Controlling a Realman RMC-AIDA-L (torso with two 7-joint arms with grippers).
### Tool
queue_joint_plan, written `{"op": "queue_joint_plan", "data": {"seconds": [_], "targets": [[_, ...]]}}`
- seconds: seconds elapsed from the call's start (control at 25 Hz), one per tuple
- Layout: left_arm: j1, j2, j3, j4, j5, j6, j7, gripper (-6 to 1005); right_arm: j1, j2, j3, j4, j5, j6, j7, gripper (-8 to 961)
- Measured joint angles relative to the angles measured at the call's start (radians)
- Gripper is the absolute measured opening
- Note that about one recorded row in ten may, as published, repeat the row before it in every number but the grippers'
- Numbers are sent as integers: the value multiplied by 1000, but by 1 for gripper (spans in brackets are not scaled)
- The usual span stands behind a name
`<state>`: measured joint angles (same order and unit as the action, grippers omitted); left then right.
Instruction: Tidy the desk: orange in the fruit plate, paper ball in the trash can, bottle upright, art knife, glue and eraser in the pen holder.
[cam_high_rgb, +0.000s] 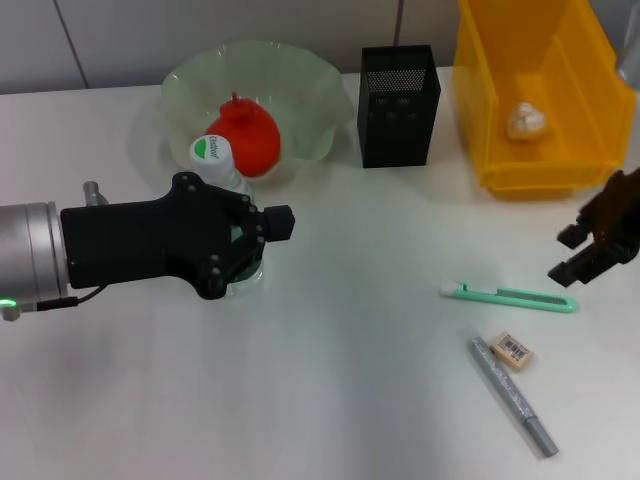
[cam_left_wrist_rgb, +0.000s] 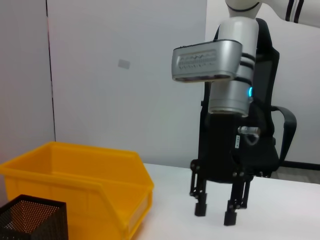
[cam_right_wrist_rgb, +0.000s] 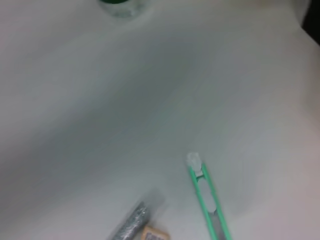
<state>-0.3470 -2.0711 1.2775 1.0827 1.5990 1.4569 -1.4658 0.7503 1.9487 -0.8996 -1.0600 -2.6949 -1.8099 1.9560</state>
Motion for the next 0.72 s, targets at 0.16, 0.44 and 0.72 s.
{"op": "queue_joint_plan", "data": {"seconds": [0.16,0.44,0.72], "targets": [[0,0,-1,-1,-2,-1,1,18,33,-1,8,89,3,55,-156,564],[-2,1,-2,-17,-46,-3,1,18,54,-3,1,155,0,111,-277,554],[-8,2,-3,-28,-63,-29,4,18,68,9,-27,199,-12,179,-339,543]]}}
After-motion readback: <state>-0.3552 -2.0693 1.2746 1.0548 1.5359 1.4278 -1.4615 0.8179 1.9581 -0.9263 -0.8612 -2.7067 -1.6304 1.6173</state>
